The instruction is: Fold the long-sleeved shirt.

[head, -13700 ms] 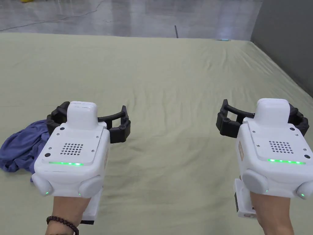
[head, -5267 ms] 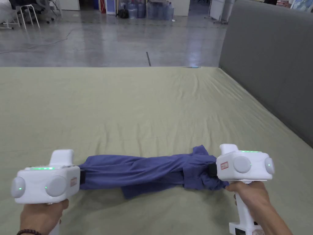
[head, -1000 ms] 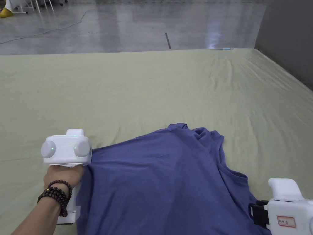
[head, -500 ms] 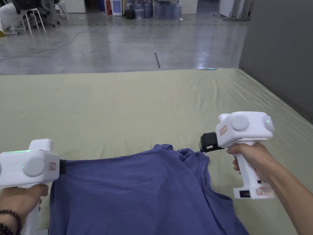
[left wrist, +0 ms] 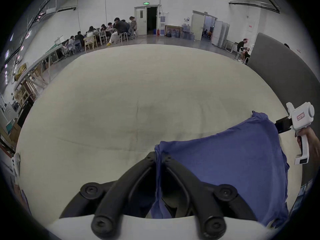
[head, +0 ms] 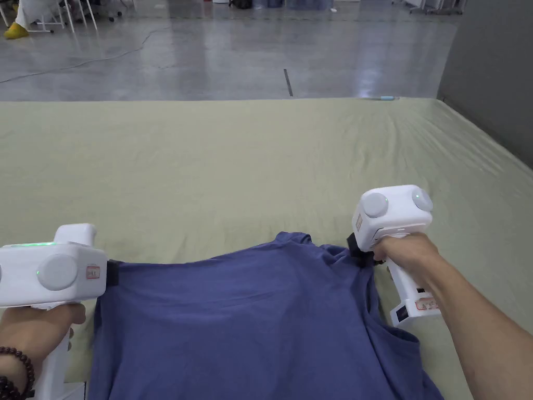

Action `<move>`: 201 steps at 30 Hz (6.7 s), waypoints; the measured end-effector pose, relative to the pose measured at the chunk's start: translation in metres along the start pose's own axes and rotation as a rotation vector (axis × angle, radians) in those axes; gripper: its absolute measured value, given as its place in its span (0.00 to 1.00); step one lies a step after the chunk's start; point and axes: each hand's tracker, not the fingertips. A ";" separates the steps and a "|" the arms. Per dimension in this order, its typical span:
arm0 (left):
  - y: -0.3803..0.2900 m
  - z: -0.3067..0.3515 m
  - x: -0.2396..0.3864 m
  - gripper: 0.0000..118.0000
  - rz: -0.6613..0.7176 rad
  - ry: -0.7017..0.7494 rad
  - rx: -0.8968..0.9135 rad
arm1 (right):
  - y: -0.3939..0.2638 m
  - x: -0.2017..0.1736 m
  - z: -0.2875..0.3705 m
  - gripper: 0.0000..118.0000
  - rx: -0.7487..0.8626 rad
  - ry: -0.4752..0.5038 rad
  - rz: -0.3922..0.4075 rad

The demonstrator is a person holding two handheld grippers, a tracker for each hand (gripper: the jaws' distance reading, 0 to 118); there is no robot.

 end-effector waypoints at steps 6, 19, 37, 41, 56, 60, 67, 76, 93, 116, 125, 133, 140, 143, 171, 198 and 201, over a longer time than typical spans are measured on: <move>0.007 0.027 -0.006 0.01 0.024 -0.005 0.042 | -0.012 0.013 0.056 0.05 0.105 0.055 -0.067; 0.135 0.221 -0.016 0.01 0.012 -0.009 0.395 | 0.028 0.073 0.379 0.05 0.562 0.052 -0.117; 0.374 0.409 0.010 0.01 0.013 0.047 0.792 | 0.133 0.119 0.636 0.05 1.050 -0.069 -0.261; 0.375 0.414 0.015 0.01 0.031 0.023 0.804 | 0.140 0.125 0.642 0.05 1.038 -0.062 -0.254; 0.280 0.300 0.013 0.01 0.017 -0.020 0.609 | 0.080 0.121 0.498 0.05 0.838 0.031 -0.280; 0.248 0.299 0.008 0.01 0.033 -0.045 0.579 | 0.053 0.118 0.490 0.05 0.822 0.029 -0.255; 0.154 0.316 -0.009 0.01 0.069 -0.104 0.538 | -0.052 0.120 0.478 0.05 0.785 0.072 -0.273; -0.036 0.320 -0.016 0.01 0.063 -0.138 0.480 | -0.250 0.095 0.427 0.05 0.716 0.097 -0.187; -0.339 0.277 -0.017 0.01 0.016 -0.096 0.179 | -0.527 0.043 0.242 0.05 0.179 0.114 -0.107; -0.284 0.284 -0.030 0.00 0.104 -0.154 0.239 | -0.491 0.051 0.284 0.02 0.310 0.136 -0.252; -0.218 0.282 -0.006 0.00 0.036 -0.219 0.245 | -0.338 0.012 0.263 0.02 0.363 0.197 -0.118; -0.189 0.236 0.020 0.00 0.017 -0.229 0.197 | -0.155 -0.031 0.151 0.90 0.202 0.191 -0.051; -0.178 0.200 0.020 0.00 0.033 -0.224 0.160 | -0.108 -0.047 0.074 0.76 0.110 0.157 -0.101; -0.176 0.195 0.020 0.00 0.030 -0.208 0.156 | -0.104 -0.051 0.058 0.46 0.037 0.163 -0.129; -0.198 0.245 0.033 0.02 0.051 -0.270 0.206 | -0.380 -0.005 0.261 0.97 0.332 0.266 -0.085; -0.035 0.006 0.056 0.89 -0.007 -0.116 -0.132 | -0.357 0.027 0.209 0.03 0.181 0.181 -0.244; -0.042 -0.010 0.067 0.89 -0.006 -0.093 -0.231 | -0.356 0.030 0.203 0.03 0.161 0.172 -0.245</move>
